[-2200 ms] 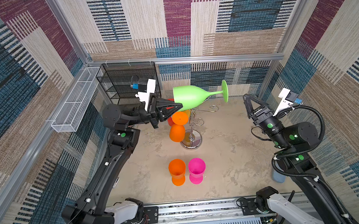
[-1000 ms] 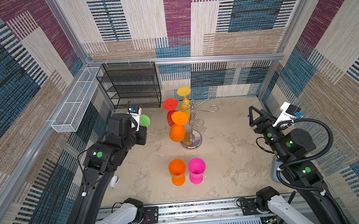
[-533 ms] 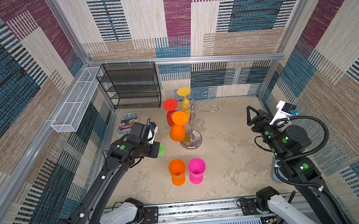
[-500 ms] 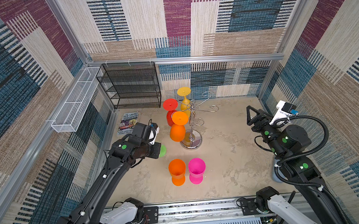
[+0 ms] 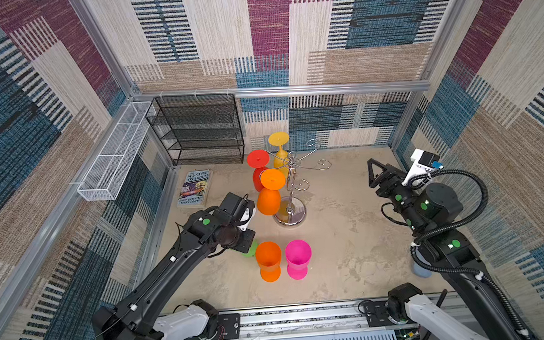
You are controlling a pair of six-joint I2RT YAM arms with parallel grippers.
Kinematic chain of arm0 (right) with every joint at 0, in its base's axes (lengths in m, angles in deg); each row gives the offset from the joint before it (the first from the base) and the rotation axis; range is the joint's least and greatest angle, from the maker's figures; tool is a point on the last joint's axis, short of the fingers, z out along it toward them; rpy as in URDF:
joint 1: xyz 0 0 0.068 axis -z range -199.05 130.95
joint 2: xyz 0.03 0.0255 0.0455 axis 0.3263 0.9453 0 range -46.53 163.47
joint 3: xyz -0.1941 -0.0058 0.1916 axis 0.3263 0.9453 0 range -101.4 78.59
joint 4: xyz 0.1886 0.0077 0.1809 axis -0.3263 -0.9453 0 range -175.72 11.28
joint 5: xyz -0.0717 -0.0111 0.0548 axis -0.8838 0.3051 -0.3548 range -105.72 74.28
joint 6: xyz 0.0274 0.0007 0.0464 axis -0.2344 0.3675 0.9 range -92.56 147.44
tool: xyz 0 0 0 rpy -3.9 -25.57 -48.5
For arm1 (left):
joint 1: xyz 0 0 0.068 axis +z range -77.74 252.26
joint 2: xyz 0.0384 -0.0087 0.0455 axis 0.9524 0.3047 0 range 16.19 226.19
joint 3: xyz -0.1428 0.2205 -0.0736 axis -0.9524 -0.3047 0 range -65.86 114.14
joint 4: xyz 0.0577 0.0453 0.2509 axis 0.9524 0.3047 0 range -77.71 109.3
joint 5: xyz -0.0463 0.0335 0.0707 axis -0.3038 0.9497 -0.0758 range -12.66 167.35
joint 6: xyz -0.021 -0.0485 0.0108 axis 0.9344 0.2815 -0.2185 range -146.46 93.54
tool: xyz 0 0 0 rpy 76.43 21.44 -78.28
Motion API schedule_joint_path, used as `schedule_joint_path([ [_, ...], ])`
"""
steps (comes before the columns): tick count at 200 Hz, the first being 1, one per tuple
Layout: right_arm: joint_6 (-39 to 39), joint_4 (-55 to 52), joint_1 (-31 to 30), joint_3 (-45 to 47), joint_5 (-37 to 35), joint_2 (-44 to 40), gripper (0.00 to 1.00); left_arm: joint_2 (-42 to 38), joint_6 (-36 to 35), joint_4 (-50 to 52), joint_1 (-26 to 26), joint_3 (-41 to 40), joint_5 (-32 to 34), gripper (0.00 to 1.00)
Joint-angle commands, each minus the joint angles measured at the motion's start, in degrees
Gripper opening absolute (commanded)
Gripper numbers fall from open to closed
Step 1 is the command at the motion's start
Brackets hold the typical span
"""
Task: Take the wine glass off the wine glass rack
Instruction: Place the wine glass at the middle-left of the table.
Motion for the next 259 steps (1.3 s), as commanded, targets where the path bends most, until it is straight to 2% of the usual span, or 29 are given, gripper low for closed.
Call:
schedule_joint_path([
  [1,0.3,1.4,0.0,-0.2,1.3,0.1,0.76,0.6,1.1,2.2,-0.6,0.5,0.6,0.04],
  [36,0.1,0.9,0.0,-0.2,1.5,0.0,0.76,2.3,0.4,3.2,-1.2,0.9,-1.4,0.05],
  [155,-0.3,1.0,0.1,1.9,0.4,-1.4,0.76,6.3,0.8,5.1,-2.4,1.9,-1.0,0.08],
  [259,-0.4,0.6,0.1,1.5,1.9,-1.2,0.77,4.7,0.6,6.3,-2.6,6.2,0.2,0.46],
])
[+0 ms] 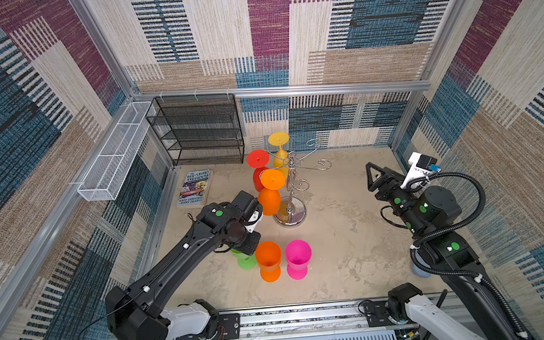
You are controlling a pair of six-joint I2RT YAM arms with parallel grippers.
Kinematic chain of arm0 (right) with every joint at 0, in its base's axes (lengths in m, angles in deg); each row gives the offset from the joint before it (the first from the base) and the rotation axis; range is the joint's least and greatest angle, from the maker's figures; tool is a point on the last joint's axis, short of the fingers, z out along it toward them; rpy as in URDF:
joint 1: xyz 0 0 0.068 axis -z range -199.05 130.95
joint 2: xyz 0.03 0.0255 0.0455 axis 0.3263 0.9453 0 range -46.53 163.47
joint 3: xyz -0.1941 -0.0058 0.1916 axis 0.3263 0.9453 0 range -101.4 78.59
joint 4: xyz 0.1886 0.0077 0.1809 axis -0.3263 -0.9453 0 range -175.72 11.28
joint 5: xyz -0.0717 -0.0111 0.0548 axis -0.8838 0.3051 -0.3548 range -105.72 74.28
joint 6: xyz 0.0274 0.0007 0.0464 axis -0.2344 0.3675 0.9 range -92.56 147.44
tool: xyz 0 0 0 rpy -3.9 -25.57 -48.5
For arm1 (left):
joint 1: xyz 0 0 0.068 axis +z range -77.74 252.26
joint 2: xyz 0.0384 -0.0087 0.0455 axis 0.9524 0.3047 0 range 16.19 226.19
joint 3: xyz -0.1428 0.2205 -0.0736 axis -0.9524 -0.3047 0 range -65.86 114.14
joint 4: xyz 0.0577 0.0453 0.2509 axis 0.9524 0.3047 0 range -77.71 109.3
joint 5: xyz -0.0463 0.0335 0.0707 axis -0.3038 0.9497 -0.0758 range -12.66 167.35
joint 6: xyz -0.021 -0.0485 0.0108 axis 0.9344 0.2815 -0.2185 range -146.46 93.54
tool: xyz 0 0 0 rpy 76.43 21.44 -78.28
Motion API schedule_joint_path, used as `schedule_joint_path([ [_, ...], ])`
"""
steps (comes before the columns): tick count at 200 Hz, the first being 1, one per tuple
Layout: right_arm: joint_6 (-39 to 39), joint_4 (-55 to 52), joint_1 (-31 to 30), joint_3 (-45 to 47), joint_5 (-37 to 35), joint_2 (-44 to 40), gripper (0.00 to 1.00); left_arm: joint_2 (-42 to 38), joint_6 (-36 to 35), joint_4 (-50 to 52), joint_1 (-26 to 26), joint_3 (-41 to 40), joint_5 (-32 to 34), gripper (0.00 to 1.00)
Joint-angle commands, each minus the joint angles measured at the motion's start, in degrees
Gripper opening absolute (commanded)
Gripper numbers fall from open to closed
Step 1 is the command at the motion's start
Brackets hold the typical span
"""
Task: Take the wine glass off the wine glass rack
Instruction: Place the wine glass at the middle-left of the table, then pick up the wine glass from the wine glass rack.
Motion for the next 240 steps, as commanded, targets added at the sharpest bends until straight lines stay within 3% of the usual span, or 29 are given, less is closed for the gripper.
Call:
schedule_joint_path([
  [1,-0.3,0.7,0.0,-0.5,0.8,0.0,0.77,-1.2,0.0,1.2,0.0,2.1,1.5,0.46],
  [48,2.4,2.6,0.0,-0.6,11.1,0.8,0.74,-6.8,0.6,2.5,0.0,8.6,4.6,0.51],
  [76,6.7,5.9,0.0,-0.7,24.8,3.9,0.68,-11.8,2.3,-0.4,0.1,10.5,6.2,0.52],
  [105,14.9,14.0,-0.7,1.7,37.6,6.7,0.63,-18.7,6.2,-10.0,0.2,7.7,4.7,0.56],
  [130,11.4,10.5,-2.1,1.1,32.6,5.8,0.63,-23.6,13.6,-21.8,0.9,3.0,-1.3,0.61],
  [185,7.4,4.2,-2.1,0.5,24.0,3.8,0.64,-24.8,36.3,-48.8,2.1,-7.6,-14.3,0.58],
  [240,3.1,-0.9,-2.2,-1.8,14.9,1.5,0.66,-22.1,54.8,-70.0,2.2,-18.0,-16.7,0.57],
])
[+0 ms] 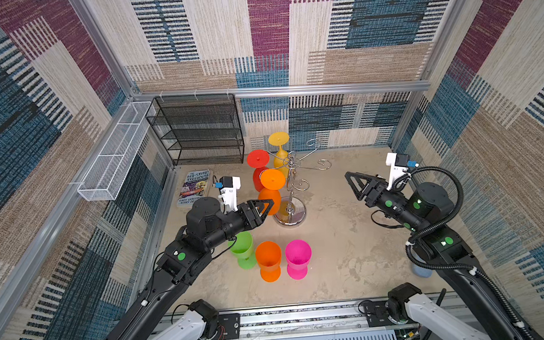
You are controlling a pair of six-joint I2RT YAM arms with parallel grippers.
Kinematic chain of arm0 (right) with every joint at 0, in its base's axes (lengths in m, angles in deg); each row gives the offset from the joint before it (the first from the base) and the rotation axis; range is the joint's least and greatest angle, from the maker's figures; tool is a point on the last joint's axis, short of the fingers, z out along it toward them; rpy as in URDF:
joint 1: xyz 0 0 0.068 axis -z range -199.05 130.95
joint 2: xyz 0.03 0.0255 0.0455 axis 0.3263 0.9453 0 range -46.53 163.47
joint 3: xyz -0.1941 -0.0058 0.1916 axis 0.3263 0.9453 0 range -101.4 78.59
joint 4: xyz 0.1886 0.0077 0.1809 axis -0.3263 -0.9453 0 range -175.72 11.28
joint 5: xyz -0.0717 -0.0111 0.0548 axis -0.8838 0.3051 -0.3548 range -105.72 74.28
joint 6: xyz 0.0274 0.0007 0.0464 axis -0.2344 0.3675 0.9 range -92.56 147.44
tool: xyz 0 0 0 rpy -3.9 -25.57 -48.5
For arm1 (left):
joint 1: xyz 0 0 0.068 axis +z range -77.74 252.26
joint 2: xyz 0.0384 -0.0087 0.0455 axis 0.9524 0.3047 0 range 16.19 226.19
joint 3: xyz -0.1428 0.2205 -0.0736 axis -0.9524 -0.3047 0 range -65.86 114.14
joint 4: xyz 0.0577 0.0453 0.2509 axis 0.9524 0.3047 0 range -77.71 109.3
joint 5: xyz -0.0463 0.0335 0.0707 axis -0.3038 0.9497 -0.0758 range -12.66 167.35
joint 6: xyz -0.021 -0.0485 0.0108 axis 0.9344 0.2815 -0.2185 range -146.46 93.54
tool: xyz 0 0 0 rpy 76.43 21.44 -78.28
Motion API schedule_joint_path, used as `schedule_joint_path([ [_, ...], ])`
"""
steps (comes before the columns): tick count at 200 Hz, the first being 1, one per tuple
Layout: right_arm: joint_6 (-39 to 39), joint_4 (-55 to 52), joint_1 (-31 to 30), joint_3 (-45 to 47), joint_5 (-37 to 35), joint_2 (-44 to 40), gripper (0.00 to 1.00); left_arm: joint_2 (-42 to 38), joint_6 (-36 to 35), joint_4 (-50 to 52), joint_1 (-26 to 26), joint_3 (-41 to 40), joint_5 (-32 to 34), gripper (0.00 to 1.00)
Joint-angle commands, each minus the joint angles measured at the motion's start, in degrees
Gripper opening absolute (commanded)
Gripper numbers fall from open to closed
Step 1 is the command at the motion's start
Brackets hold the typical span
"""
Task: Take the wine glass off the wine glass rack
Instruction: Pick up the wine glass from the wine glass rack.
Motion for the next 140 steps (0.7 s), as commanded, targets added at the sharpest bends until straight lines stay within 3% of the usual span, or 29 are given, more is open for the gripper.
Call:
schedule_joint_path([
  [1,-2.7,-2.0,-0.1,-0.9,-5.0,-0.7,0.66,0.7,11.1,-14.1,0.1,-2.0,-2.5,0.57],
  [56,-3.0,-2.4,-0.1,-0.6,-6.1,-1.2,0.67,1.2,7.8,-10.6,0.1,1.4,3.0,0.56],
  [140,-3.5,-2.6,0.0,0.0,-6.7,-1.9,0.68,3.5,9.6,-8.0,0.6,2.8,2.0,0.53],
])
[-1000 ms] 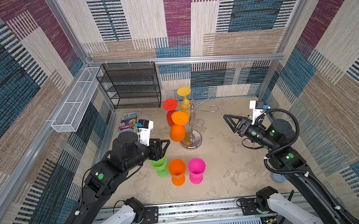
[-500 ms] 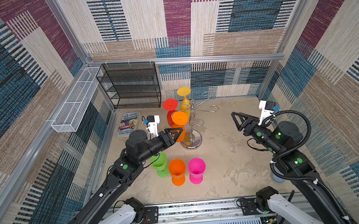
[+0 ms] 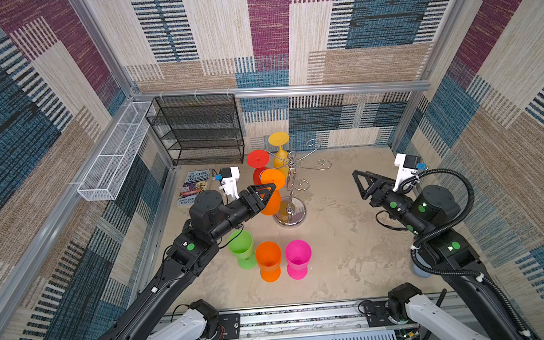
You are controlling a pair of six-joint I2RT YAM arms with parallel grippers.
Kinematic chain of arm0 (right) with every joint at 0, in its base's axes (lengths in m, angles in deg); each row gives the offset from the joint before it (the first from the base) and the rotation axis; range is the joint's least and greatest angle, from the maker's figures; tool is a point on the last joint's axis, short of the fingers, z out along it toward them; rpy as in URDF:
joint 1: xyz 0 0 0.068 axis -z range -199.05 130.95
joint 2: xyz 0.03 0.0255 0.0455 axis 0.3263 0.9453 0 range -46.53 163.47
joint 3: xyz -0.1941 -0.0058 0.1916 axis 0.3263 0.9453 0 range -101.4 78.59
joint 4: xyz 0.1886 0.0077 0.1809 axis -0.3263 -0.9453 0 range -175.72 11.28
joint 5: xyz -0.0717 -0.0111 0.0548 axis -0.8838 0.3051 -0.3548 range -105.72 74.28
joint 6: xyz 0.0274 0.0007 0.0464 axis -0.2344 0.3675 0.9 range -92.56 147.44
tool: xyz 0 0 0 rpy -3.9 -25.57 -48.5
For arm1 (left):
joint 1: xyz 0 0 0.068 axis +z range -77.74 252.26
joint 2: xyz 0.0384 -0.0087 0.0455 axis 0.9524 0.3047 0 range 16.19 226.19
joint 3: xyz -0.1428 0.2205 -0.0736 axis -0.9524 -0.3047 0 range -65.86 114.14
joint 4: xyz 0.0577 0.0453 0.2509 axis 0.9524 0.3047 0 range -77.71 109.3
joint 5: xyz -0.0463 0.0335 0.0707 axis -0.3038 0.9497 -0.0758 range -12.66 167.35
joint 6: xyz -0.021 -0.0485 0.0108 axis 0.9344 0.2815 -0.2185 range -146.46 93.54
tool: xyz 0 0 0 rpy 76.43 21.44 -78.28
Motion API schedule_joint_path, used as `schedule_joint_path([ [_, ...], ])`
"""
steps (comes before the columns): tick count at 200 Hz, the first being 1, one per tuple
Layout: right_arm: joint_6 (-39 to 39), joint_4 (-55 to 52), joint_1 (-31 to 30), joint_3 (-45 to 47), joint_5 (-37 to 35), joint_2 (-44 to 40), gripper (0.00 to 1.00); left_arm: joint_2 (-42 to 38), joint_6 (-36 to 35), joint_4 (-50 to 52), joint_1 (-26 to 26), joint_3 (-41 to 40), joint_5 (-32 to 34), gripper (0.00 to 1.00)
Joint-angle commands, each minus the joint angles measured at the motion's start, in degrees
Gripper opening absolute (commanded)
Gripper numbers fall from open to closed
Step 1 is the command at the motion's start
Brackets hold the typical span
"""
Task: Take the wine glass off the wine glass rack
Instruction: Pick up the wine glass from the wine glass rack.
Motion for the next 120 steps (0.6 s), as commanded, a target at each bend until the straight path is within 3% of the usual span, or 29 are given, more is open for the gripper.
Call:
schedule_joint_path([
  [1,-0.7,0.4,-0.1,0.3,-0.5,-0.1,0.68,-0.6,0.8,0.8,0.2,0.4,0.1,0.53],
  [120,-0.9,1.2,0.0,1.2,-1.0,-0.3,0.68,4.9,0.5,-0.7,0.5,2.1,-0.6,0.48],
])
